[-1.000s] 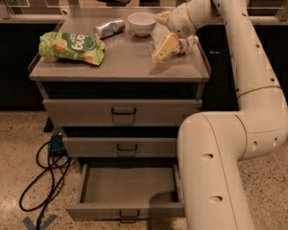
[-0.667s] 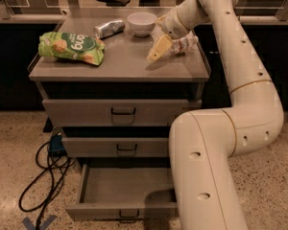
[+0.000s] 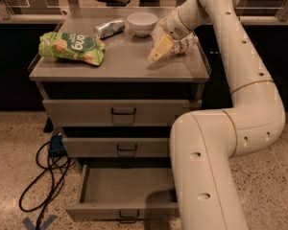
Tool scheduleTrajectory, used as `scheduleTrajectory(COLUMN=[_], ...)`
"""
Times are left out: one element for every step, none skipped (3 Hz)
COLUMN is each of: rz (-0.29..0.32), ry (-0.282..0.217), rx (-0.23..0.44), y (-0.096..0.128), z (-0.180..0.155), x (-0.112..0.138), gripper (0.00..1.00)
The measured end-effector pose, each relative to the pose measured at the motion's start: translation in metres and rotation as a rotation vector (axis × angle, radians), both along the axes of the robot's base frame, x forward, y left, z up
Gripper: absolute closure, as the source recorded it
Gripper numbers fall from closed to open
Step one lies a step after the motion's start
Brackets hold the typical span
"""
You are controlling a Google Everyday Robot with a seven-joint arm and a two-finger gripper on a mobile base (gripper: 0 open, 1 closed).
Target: Place water bottle into bottom drawer
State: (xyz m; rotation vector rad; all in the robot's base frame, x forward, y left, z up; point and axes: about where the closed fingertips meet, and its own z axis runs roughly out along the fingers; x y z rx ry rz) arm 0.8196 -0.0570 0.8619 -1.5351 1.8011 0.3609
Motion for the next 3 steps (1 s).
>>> scheduleTrajectory(rz=[-0.131,-0.131,-0.091], ry=[-0.066,-0.066,0.035], rx=[-0.051,-0.052,-0.143], y=[-0.019,-0.019,-0.020], z=[-0.001,-0.001,-0.034], x=[0.033,0.033,0.015], gripper=[0.00,0.00,0.00])
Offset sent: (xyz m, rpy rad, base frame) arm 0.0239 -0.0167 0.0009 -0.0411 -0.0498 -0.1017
